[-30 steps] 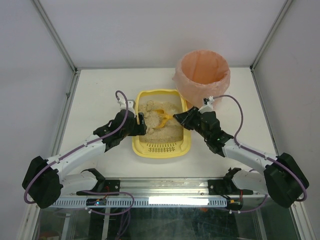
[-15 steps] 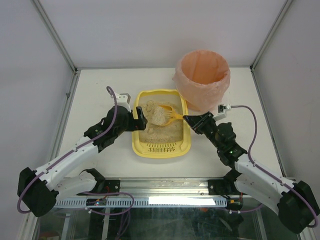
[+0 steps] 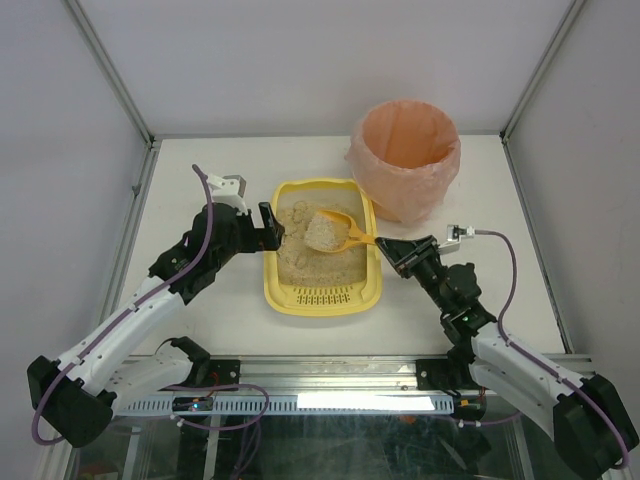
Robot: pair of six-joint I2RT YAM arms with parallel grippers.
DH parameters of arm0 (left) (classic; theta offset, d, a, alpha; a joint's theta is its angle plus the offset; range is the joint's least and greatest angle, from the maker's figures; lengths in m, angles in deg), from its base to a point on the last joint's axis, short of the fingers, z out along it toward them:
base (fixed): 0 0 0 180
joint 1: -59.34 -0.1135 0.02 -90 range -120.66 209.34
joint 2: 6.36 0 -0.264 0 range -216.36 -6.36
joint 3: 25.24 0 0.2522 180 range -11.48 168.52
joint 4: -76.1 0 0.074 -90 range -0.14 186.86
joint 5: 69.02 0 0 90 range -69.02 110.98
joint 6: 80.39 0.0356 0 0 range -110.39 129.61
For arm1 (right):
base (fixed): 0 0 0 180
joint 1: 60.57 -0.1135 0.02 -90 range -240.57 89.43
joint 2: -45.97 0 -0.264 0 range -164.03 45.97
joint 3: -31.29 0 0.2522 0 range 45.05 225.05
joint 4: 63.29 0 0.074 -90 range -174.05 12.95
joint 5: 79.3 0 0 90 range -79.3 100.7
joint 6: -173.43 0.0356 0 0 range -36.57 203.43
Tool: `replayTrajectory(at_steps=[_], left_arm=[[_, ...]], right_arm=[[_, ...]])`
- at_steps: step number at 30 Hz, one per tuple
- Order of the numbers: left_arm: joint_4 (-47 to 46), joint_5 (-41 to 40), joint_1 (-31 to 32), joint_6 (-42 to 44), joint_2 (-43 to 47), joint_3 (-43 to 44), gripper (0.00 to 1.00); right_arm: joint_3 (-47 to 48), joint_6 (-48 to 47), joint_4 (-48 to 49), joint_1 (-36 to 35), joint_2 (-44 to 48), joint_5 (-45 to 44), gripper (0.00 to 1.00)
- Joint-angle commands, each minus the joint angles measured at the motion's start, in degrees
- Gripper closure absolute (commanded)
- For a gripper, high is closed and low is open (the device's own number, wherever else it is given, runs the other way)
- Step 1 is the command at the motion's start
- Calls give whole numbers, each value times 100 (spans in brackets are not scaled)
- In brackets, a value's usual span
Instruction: Clean the litter box
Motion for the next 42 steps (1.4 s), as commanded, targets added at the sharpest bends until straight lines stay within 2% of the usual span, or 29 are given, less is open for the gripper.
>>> replayTrajectory(at_steps=[1, 3, 6, 7, 10, 11, 14, 17, 20, 22, 24, 27, 29, 31, 33, 35, 38, 42], left_arm=[[-163, 262, -139, 80, 91, 45, 1], [-148, 307, -152, 36, 76, 49, 1], [-228, 310, -159, 10, 152, -68, 1], [-260, 324, -165, 4, 156, -93, 1], [-201, 389, -170, 27, 162, -47, 1], [-196, 367, -178, 26, 219, -84, 1], [-336, 258, -199, -53, 301, -278, 1], [-295, 330, -214, -125, 243, -241, 1], [-362, 254, -220, -148, 274, -324, 1], [-398, 272, -223, -110, 232, -332, 1], [-291, 367, -230, -65, 166, -209, 1], [-322, 320, -236, -19, 212, -298, 1], [-374, 328, -231, 58, 163, -309, 1], [-304, 422, -234, 157, 87, -258, 1], [-303, 396, -233, 203, 78, -299, 2], [-304, 382, -236, 241, 32, -266, 2], [-304, 455, -242, 265, -38, -241, 3], [-311, 490, -253, 277, -82, -228, 5]], right_arm=[[-18, 362, 1050, 116, -44, 203, 100], [-52, 530, 555, 119, 272, -234, 100], [365, 85, 935, -189, -296, 314, 100], [326, 101, 1029, -106, -338, 303, 100], [36, 479, 440, 177, 215, -218, 100], [125, 382, 441, 152, 111, -51, 100], [277, 250, 1045, 188, -412, 565, 100], [-30, 711, 787, 357, -106, 23, 100], [412, 279, 1196, 46, -726, 610, 100], [109, 523, 1395, 330, -642, 508, 100], [-72, 864, 1002, 484, -356, 109, 100], [402, 405, 1288, 182, -873, 684, 100], [129, 686, 1599, 463, -830, 616, 100], [-25, 854, 1109, 579, -517, 261, 100], [413, 340, 917, 262, -719, 636, 100], [542, 146, 1043, 317, -868, 811, 100], [249, 523, 637, 522, -384, 245, 100], [795, -100, 393, 349, -764, 883, 100]])
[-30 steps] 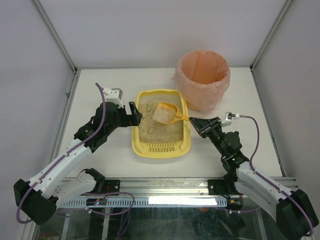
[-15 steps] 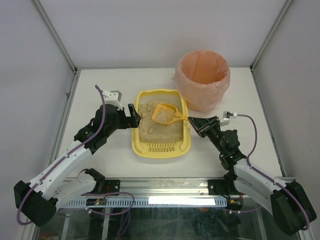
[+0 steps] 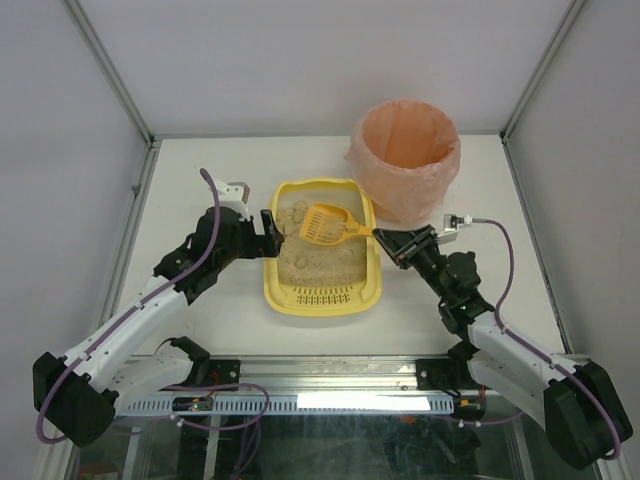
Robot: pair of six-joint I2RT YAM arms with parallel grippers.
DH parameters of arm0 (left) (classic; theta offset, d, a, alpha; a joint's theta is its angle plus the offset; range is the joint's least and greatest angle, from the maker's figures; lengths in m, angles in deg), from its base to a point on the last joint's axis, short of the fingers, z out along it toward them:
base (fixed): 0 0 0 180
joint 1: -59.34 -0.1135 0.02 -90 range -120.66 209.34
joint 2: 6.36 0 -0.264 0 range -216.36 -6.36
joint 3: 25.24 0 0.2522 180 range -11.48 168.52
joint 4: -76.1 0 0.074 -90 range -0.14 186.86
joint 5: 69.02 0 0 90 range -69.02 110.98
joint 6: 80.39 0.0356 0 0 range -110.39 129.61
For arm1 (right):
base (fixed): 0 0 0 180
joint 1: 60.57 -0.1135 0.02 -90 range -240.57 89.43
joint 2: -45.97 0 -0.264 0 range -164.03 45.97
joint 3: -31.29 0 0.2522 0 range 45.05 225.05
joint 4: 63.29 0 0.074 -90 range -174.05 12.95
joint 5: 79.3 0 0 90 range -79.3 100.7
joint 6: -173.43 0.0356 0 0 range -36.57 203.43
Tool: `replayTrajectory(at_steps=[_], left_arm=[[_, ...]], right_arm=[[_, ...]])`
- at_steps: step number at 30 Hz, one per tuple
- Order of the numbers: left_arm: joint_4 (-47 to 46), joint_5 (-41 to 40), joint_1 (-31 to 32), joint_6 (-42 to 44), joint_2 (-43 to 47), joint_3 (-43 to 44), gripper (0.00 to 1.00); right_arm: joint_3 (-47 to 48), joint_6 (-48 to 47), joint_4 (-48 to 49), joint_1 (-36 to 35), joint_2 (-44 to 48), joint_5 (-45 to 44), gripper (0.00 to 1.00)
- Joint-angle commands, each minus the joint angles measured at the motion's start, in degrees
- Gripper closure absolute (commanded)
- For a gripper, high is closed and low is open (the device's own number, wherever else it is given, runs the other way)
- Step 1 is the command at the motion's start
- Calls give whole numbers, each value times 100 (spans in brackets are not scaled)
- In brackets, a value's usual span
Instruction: Clean the litter box
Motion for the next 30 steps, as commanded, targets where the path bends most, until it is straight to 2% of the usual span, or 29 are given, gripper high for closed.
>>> replayTrajectory(at_steps=[1, 3, 7, 10, 14, 19, 22, 25, 30], left_arm=[[-280, 199, -76, 169, -39, 122, 8], [-272, 268, -79, 186, -56, 98, 12], [-265, 320, -90, 184, -137, 71, 16], [-193, 338, -112, 236, -324, 161, 21], [-115, 477, -165, 225, -514, 195, 28], [-113, 566, -179, 216, -561, 181, 31], [-114, 621, -175, 252, -657, 190, 33], [-118, 784, -173, 312, -799, 213, 36], [-81, 857, -174, 390, -989, 252, 38]], right_arm=[[564, -545, -578, -6, 19, 99, 100], [934, -946, -1546, -23, 196, -163, 100], [2080, -2023, -3163, -264, -110, -403, 100], [2767, -2682, -3996, -775, -485, -1093, 100], [3759, -3439, -4901, -1587, -1247, -2509, 100], [4791, -4285, -5546, -2130, -2181, -3840, 100], [5379, -4531, -5857, -2219, -2715, -4173, 100], [5610, -4445, -5933, -2215, -3088, -4164, 100], [5366, -3996, -5497, -2150, -3307, -3881, 100]])
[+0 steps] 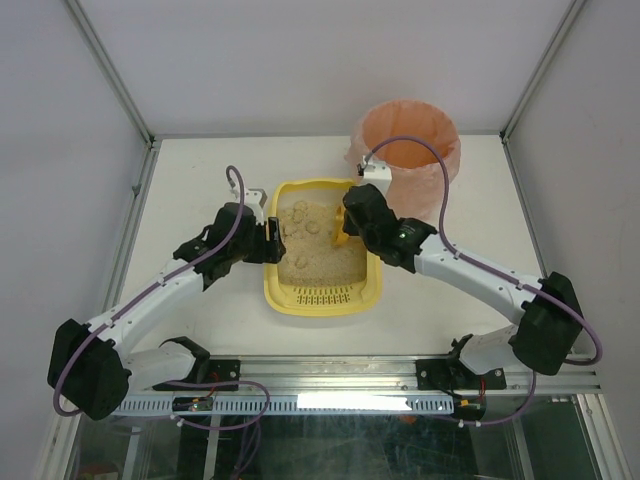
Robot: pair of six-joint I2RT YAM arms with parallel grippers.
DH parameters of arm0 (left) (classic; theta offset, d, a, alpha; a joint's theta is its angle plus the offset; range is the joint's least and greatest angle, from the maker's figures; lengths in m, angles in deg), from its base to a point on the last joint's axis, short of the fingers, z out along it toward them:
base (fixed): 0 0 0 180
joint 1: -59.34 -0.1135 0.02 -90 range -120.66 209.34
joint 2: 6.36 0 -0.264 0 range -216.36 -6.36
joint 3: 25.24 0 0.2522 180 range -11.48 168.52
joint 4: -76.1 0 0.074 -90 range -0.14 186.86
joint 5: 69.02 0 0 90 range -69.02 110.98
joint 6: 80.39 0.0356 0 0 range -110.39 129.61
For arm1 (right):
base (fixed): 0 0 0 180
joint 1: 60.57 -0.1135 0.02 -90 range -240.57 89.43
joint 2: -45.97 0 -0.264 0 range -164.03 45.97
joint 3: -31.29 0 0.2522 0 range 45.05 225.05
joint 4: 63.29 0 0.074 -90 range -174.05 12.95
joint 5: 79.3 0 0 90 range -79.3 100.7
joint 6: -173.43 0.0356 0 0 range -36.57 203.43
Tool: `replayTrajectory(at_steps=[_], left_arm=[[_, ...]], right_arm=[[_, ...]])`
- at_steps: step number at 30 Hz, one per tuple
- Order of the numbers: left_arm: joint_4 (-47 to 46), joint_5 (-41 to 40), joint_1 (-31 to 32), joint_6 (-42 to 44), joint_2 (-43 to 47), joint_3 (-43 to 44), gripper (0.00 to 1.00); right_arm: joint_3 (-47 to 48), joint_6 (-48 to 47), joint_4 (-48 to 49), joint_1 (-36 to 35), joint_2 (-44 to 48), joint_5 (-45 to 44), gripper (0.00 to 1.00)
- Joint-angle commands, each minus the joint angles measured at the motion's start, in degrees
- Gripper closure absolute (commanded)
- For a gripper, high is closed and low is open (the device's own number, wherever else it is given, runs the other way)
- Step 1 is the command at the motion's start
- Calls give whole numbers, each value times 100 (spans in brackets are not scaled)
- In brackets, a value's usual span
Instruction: Clean the litter box
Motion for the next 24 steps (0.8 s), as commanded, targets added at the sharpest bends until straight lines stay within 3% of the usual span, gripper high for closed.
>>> replayTrajectory(at_steps=[1, 4, 12, 24], left_arm=[[-131, 228, -60, 177, -80, 247, 38], [-127, 282, -60, 196, -158, 260, 40], [-45, 460, -60, 312, -482, 365, 52], [-32, 526, -51, 368, -594, 376, 56]], right_arm=[[4, 284, 330, 78, -89, -158, 100], [-159, 509, 545, 278, -170, 152, 100], [-1346, 1381, 2237, 1098, -131, 2079, 100], [-1662, 1939, 3773, 1040, -1169, 3650, 100]])
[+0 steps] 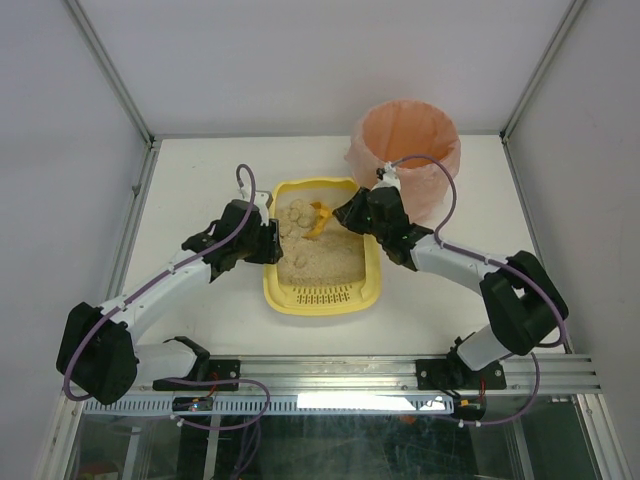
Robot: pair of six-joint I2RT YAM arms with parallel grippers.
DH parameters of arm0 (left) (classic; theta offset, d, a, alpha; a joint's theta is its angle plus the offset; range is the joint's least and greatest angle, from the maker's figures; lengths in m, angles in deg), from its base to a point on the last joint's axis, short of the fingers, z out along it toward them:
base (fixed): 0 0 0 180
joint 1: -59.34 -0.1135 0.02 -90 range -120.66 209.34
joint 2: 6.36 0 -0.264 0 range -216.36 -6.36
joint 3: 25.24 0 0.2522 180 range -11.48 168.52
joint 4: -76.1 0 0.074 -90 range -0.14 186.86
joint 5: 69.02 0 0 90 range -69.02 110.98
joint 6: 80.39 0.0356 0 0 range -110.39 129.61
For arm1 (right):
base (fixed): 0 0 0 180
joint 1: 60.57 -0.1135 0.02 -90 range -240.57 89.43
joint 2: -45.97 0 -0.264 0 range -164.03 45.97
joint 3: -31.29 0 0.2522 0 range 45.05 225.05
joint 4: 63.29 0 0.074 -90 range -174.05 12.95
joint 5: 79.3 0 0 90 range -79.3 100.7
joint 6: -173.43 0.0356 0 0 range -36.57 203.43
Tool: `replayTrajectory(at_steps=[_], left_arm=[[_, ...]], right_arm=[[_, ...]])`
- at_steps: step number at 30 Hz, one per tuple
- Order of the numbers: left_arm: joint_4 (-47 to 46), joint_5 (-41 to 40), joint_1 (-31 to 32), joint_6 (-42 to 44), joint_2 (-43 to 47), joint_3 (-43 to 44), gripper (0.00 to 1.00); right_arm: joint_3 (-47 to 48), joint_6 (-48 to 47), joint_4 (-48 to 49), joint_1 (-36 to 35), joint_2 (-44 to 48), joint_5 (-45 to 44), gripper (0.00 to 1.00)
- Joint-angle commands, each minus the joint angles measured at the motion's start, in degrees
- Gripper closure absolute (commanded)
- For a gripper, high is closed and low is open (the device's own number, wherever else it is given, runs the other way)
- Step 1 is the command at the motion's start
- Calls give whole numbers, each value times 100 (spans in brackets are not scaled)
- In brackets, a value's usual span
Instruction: Clean the litter box
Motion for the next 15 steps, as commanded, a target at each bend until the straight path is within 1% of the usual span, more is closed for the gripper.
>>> replayTrajectory(at_steps=[1, 4, 7, 9, 15], left_arm=[[-137, 285, -16, 108, -10, 227, 56], [-137, 275, -13, 110, -10, 222, 56], [-124, 227, -14, 102, -4, 226, 56], [-115, 177, -18, 90, 10, 224, 56], [-84, 86, -14, 63, 42, 224, 54]], right_arm=[[-201, 361, 798, -204, -466, 1113, 100], [-332, 416, 954, -247, -420, 1037, 100], [-562, 421, 1038, -237, -126, 786, 100], [-730, 419, 1042, -236, 143, 639, 100], [-1240, 419, 1275, -228, 1053, 639, 100]])
